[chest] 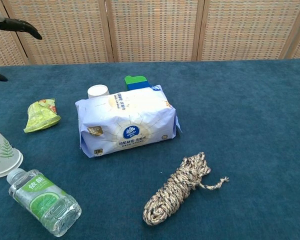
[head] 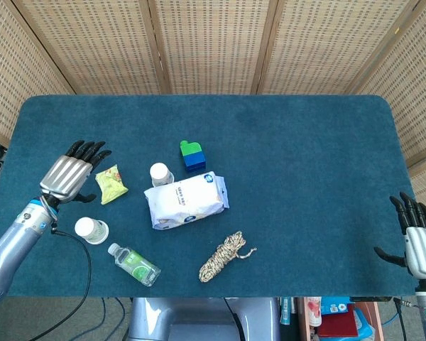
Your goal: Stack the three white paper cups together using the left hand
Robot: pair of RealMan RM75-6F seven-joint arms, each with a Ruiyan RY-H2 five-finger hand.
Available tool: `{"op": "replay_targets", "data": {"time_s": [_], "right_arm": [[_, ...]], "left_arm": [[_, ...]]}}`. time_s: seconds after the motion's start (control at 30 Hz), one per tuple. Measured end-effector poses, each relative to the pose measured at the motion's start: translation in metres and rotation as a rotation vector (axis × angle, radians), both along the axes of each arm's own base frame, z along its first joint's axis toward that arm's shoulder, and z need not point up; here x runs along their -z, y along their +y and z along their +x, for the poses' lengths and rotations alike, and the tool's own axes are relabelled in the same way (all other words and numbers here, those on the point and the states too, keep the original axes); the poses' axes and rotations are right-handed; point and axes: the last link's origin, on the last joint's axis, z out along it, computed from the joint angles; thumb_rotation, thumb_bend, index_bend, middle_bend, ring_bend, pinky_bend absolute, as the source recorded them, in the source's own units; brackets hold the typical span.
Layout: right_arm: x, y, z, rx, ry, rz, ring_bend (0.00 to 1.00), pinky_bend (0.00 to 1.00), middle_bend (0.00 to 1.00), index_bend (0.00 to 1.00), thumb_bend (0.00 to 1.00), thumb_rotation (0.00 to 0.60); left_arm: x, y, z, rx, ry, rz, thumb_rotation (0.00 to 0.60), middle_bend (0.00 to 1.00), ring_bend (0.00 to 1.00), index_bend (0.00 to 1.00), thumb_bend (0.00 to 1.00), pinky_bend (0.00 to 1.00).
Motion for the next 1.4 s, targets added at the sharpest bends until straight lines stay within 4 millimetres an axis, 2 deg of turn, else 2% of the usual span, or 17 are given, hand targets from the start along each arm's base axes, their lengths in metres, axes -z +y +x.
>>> {"op": "replay_targets", "data": {"time_s": [0.17, 0.33, 0.63, 0.77, 1.1, 1.4], "right_arm": [[-0.001, -0.002, -0.004, 0.012, -0.014, 0.004, 0.0, 0.0, 0.0, 0.0, 0.0, 0.6], [-0.003, -0.003, -0.007, 0.019, -0.028, 0.001, 0.0, 0.0, 0.0, 0.0, 0.0, 0.6], [-0.007, -0.004, -0.013, 0.034, -0.055, -0.009, 0.0, 0.0, 0.0, 0.0, 0.0, 0.6], [-0.008, -0.005, -0.014, 0.038, -0.062, -0.008, 0.0, 0.0, 0.0, 0.0, 0.0, 0.6], [-0.013, -0.005, -0.019, 0.048, -0.085, -0.019, 0.0, 0.0, 0.0, 0.0, 0.0, 0.6], [-0.014, -0.007, -0.024, 0.063, -0.1, -0.018, 0.0, 0.0, 0.0, 0.0, 0.0, 0.6]], "left_arm": [[0.022, 0.028, 0.024, -0.025, 0.021, -0.012, 0.6, 0.0, 0.0, 0.15, 0.22, 0.0], [0.05, 0.049, 0.049, -0.033, 0.041, -0.035, 0.6, 0.0, 0.0, 0.16, 0.22, 0.0], [0.087, 0.07, 0.077, -0.047, 0.065, -0.06, 0.6, 0.0, 0.0, 0.24, 0.22, 0.0], [0.095, 0.074, 0.082, -0.051, 0.075, -0.062, 0.6, 0.0, 0.0, 0.28, 0.22, 0.0], [0.111, 0.091, 0.084, -0.098, 0.099, -0.055, 0.6, 0.0, 0.0, 0.29, 0.22, 0.0], [0.134, 0.099, 0.086, -0.113, 0.133, -0.094, 0.6, 0.0, 0.0, 0.29, 0.22, 0.0]]}}
